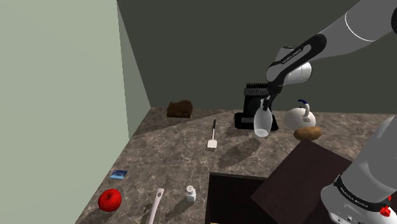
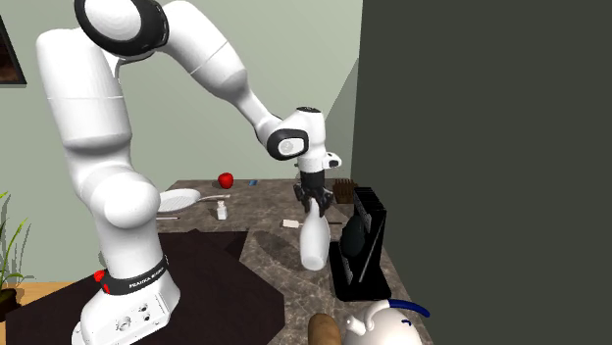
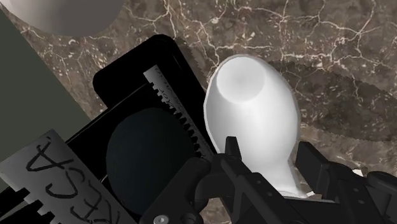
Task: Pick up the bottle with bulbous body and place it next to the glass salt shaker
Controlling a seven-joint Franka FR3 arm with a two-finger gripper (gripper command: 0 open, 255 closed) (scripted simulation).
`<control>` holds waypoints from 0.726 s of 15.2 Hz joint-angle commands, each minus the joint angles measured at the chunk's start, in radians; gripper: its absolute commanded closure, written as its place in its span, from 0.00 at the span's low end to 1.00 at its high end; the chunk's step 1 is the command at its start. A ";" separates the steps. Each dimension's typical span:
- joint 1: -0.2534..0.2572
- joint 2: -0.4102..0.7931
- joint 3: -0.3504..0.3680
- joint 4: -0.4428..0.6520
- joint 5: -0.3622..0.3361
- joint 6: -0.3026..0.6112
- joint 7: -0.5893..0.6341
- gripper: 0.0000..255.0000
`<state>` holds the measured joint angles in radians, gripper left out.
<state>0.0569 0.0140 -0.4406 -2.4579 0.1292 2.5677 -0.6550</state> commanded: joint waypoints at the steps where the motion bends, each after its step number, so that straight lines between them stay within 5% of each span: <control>1: -0.001 -0.025 -0.002 0.010 -0.025 -0.032 0.019 1.00; 11: -0.010 -0.132 0.005 0.055 -0.108 -0.171 0.085 1.00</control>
<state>0.0476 -0.1068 -0.4383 -2.4066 0.0286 2.4100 -0.5777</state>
